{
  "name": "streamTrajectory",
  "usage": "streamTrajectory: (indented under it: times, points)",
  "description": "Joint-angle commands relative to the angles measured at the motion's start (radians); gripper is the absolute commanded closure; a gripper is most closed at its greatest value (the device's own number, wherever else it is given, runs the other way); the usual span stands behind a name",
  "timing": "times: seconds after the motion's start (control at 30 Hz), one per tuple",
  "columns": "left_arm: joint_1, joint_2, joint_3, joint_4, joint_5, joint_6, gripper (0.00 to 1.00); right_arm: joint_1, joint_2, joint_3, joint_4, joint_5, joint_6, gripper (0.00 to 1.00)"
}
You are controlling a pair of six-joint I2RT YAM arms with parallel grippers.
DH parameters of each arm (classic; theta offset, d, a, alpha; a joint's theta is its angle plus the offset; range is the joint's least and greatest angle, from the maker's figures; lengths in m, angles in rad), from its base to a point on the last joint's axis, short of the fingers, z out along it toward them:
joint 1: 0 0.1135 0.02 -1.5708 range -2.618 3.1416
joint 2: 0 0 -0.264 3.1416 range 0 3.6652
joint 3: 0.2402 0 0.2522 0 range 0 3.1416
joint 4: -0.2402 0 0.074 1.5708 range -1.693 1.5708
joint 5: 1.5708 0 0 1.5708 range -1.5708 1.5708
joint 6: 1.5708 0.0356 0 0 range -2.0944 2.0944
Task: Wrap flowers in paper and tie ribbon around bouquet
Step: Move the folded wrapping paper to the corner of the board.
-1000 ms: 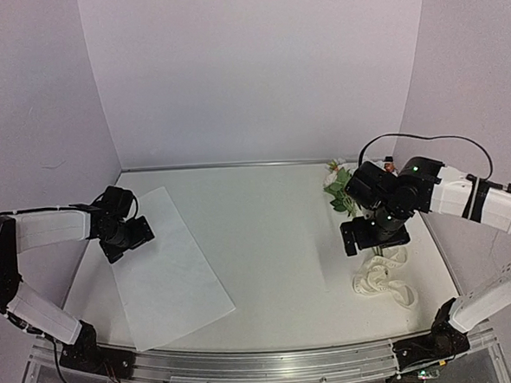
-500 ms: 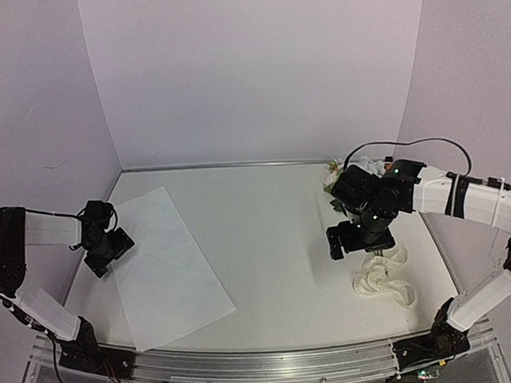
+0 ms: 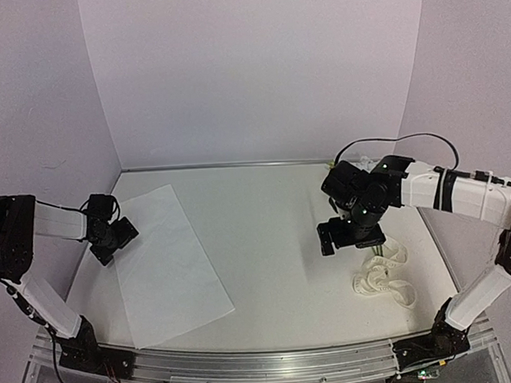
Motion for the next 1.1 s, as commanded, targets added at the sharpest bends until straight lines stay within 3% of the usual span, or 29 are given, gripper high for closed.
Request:
streamTrajectory:
  times: [0.0,0.5,1.07]
  points:
    - [-0.034,0.087,0.050,-0.047,0.082,0.057,0.00,0.000,0.043,0.051,0.020,-0.008,-0.012,0.02]
    - [-0.195,0.241,0.234,-0.100,0.103,0.100,0.00,0.068,0.315,0.231,0.116,-0.027,0.053,0.02]
    - [-0.222,0.187,0.207,-0.074,0.235,0.078,0.00,0.126,0.481,0.265,0.317,-0.198,0.312,0.06]
